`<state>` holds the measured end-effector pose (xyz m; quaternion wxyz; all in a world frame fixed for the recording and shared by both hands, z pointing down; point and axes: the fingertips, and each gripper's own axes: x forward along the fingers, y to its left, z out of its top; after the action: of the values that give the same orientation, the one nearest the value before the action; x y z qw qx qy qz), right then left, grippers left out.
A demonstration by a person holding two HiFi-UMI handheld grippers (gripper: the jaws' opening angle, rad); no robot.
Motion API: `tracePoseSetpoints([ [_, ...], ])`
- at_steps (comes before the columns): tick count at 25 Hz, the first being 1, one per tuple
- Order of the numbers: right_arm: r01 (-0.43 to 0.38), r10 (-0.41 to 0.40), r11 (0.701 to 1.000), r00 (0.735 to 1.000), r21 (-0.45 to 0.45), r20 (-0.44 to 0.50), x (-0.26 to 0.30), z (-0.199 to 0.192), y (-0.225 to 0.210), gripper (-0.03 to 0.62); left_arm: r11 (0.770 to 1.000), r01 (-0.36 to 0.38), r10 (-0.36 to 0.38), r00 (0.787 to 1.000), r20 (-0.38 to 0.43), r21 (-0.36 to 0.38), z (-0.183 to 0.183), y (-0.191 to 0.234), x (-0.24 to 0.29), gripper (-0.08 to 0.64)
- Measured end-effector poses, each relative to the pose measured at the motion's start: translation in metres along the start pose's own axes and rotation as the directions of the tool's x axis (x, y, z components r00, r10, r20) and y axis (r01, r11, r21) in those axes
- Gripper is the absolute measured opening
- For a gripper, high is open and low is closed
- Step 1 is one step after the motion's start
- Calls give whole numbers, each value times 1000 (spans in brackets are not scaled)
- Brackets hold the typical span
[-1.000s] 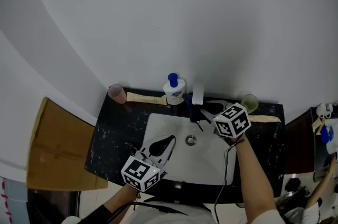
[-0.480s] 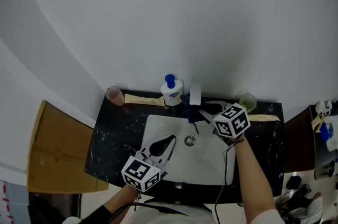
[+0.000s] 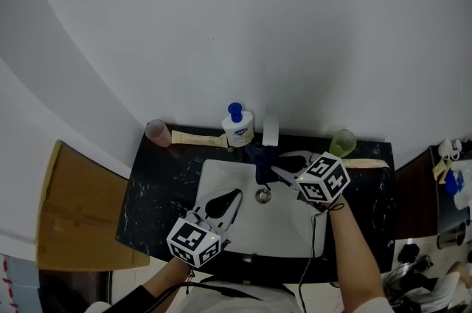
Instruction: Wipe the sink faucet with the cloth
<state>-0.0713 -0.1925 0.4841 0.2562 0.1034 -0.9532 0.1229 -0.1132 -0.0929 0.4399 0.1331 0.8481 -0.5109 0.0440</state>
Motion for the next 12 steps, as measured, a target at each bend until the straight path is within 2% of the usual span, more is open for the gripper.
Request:
tracePoseSetpoints([
  [6, -12, 12, 1000, 1000, 3, -6, 1, -1, -1, 80, 1000, 12, -12, 1000, -4, 3, -2, -5, 1, 2],
  [12, 100, -101, 995, 993, 26, 53, 5, 11, -32, 80, 1000, -3, 3, 1000, -8, 7, -2, 1, -3, 2],
])
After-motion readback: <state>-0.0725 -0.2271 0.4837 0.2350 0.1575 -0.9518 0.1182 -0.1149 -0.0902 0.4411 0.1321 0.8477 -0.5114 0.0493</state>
